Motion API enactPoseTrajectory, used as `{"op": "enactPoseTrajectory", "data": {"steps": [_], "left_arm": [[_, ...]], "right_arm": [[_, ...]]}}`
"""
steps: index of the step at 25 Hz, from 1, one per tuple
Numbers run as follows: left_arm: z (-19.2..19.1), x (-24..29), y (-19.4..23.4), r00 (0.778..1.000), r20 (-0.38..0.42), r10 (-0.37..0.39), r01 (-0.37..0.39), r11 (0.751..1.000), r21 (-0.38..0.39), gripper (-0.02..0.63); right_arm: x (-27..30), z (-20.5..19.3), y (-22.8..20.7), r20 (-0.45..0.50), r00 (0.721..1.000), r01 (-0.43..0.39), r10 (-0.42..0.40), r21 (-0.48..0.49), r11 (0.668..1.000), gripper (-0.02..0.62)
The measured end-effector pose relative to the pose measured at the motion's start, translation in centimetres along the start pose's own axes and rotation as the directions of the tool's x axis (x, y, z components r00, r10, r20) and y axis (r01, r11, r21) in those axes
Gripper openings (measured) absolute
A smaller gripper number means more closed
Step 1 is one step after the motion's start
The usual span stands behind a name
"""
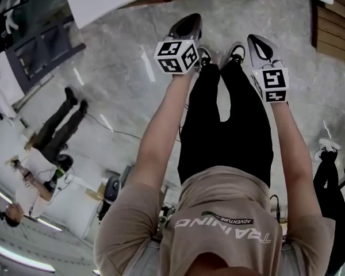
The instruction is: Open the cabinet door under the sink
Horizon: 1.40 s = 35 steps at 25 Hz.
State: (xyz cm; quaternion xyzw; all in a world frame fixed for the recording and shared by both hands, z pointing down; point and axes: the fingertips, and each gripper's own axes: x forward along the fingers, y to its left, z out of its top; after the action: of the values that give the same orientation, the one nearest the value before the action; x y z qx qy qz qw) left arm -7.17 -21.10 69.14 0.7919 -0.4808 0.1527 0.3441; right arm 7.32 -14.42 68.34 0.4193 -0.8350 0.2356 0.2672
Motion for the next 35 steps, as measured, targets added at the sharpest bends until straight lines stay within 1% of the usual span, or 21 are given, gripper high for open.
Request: {"op": "enactPoseTrajectory", "data": {"steps": [2, 4, 6, 7, 10, 13, 14, 15, 16, 17, 18, 19, 20, 22, 24, 27, 28, 30, 32, 34, 35], "left_arm": [[-0.8, 1.1, 1.2, 1.000, 0.026, 0.008, -0.006, 0.997, -0.074, 0.017], [-1.0, 2.1, 1.9, 0.997, 0.073, 0.000, 0.013, 0.984, -0.177, 0.017], [-0.8, 3.0, 2.3, 0.991, 0.135, -0.013, 0.053, 0.954, -0.296, 0.017], [-0.8, 3.5, 2.6, 0.986, 0.168, -0.018, 0.079, 0.930, -0.359, 0.017], [-1.3, 4.7, 3.8, 0.968, 0.250, -0.009, 0.145, 0.835, -0.531, 0.016], [-1.7, 5.3, 5.5, 0.949, 0.315, 0.025, 0.193, 0.743, -0.641, 0.015], [-1.6, 5.5, 5.7, 0.937, 0.348, 0.029, 0.230, 0.698, -0.678, 0.017], [-1.4, 5.7, 5.5, 0.921, 0.389, 0.028, 0.284, 0.635, -0.718, 0.016], [-1.0, 5.9, 5.2, 0.901, 0.432, 0.025, 0.343, 0.566, -0.749, 0.015], [-0.7, 6.1, 5.0, 0.883, 0.469, 0.025, 0.390, 0.516, -0.763, 0.015], [-0.4, 6.3, 4.9, 0.868, 0.495, 0.026, 0.421, 0.488, -0.764, 0.015], [-0.1, 6.4, 4.8, 0.858, 0.513, 0.027, 0.443, 0.470, -0.764, 0.029], [0.0, 6.6, 4.8, 0.850, 0.526, 0.028, 0.459, 0.451, -0.765, 0.067], [0.0, 7.0, 4.7, 0.842, 0.538, 0.032, 0.478, 0.418, -0.773, 0.111], [0.0, 7.5, 4.8, 0.840, 0.541, 0.047, 0.479, 0.404, -0.779, 0.132], [0.2, 8.2, 5.2, 0.825, 0.559, 0.081, 0.491, 0.385, -0.781, 0.129], [0.2, 8.4, 5.2, 0.822, 0.563, 0.090, 0.495, 0.376, -0.783, 0.109], [0.0, 8.6, 5.4, 0.817, 0.569, 0.097, 0.504, 0.360, -0.785, 0.117], [0.1, 8.7, 5.7, 0.810, 0.576, 0.105, 0.511, 0.354, -0.783, 0.115], [0.3, 8.9, 5.9, 0.797, 0.592, 0.121, 0.526, 0.345, -0.778, 0.103], [0.3, 9.0, 5.9, 0.787, 0.602, 0.130, 0.537, 0.333, -0.775, 0.103]], "right_arm": [[1.4, -0.6, -0.4, -0.004, 1.000, 0.009, -0.009, 0.012, 1.000, 0.003], [2.2, -0.5, -0.5, 0.002, 1.000, 0.010, -0.010, 0.022, 1.000, 0.003], [2.7, -0.2, -0.5, 0.011, 1.000, 0.002, -0.003, 0.036, 0.999, 0.003], [2.9, -0.1, -0.5, 0.013, 1.000, -0.003, 0.002, 0.040, 0.999, 0.003], [3.6, 0.3, -0.3, 0.019, 1.000, -0.022, 0.021, 0.041, 0.999, 0.003], [4.1, 0.3, -0.2, 0.015, 0.999, -0.042, 0.041, 0.037, 0.998, 0.003], [4.2, 0.2, -0.3, 0.010, 0.999, -0.048, 0.047, 0.035, 0.998, 0.003], [4.3, 0.0, -0.5, 0.002, 0.999, -0.051, 0.051, 0.034, 0.998, 0.003], [4.4, -0.3, -0.7, -0.006, 0.999, -0.052, 0.053, 0.033, 0.998, 0.003], [4.5, -0.4, -1.0, -0.013, 0.999, -0.052, 0.052, 0.032, 0.998, 0.003], [4.6, -0.4, -1.2, -0.016, 0.998, -0.053, 0.053, 0.032, 0.998, 0.003], [4.6, -0.3, -1.5, -0.015, 0.998, -0.054, 0.055, 0.033, 0.998, 0.003], [4.7, -0.2, -1.7, -0.013, 0.998, -0.055, 0.055, 0.035, 0.998, 0.003], [4.8, 0.2, -2.0, -0.007, 0.998, -0.054, 0.054, 0.043, 0.998, 0.003], [5.0, 0.6, -2.1, -0.001, 0.998, -0.056, 0.056, 0.052, 0.997, 0.003], [4.8, 1.1, -2.7, 0.009, 0.998, -0.062, 0.062, 0.043, 0.997, 0.003], [4.7, 1.1, -3.0, 0.006, 0.998, -0.060, 0.060, 0.038, 0.997, 0.003], [4.5, 0.6, -3.4, -0.005, 0.999, -0.053, 0.053, 0.039, 0.998, 0.003], [4.2, 0.0, -3.7, -0.017, 0.999, -0.045, 0.046, 0.048, 0.998, 0.003], [3.8, -0.5, -3.9, -0.027, 0.999, -0.038, 0.040, 0.055, 0.998, 0.003], [3.6, -0.7, -3.9, -0.030, 0.999, -0.039, 0.040, 0.055, 0.998, 0.003]]}}
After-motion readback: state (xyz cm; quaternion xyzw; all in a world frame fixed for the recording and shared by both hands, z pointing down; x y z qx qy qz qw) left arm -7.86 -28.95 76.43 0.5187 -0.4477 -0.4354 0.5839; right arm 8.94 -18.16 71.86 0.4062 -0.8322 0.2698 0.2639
